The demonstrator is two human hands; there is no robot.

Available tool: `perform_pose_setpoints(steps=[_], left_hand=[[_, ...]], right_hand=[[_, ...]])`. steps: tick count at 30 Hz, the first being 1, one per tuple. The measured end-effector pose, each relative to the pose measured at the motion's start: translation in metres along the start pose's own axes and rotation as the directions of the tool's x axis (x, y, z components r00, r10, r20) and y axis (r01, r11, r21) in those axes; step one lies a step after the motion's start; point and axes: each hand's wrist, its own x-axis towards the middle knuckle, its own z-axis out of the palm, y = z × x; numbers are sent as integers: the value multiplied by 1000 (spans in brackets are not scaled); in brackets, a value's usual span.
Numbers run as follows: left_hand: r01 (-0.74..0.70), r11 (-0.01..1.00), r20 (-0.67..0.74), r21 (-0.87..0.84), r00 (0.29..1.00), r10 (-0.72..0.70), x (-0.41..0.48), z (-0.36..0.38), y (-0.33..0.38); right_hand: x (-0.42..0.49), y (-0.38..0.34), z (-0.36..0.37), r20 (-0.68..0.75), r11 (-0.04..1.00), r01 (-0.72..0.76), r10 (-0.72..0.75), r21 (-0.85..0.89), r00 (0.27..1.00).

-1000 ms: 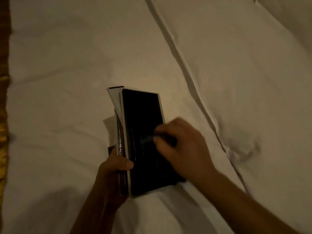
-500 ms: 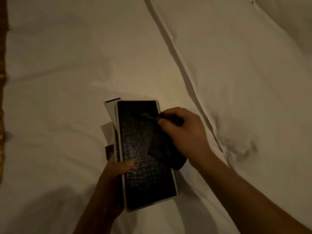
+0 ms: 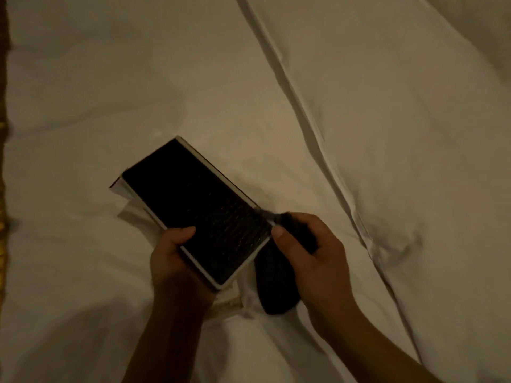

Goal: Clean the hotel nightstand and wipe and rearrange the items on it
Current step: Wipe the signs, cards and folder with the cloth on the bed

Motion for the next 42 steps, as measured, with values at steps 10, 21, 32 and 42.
perform_pose_setpoints(steps=[10,21,32,42], left_hand=[[-27,1000,-45,-6,999,27,1,24,-2],[-82,888,37,453,997,73,6,-7,-5],[30,835,128,549,985,-120,-9,-49,26],[81,858,-161,507,987,2,-19,-88,46]], right_hand=[[-20,5,12,63,961,219,-211,-172,976],[64,-32,-8,153,717,491,-484,-495,861],[99,-54,-13,81,976,139,-127,-169,989],[69,-35,-68,61,974,-12,27,-228,998]])
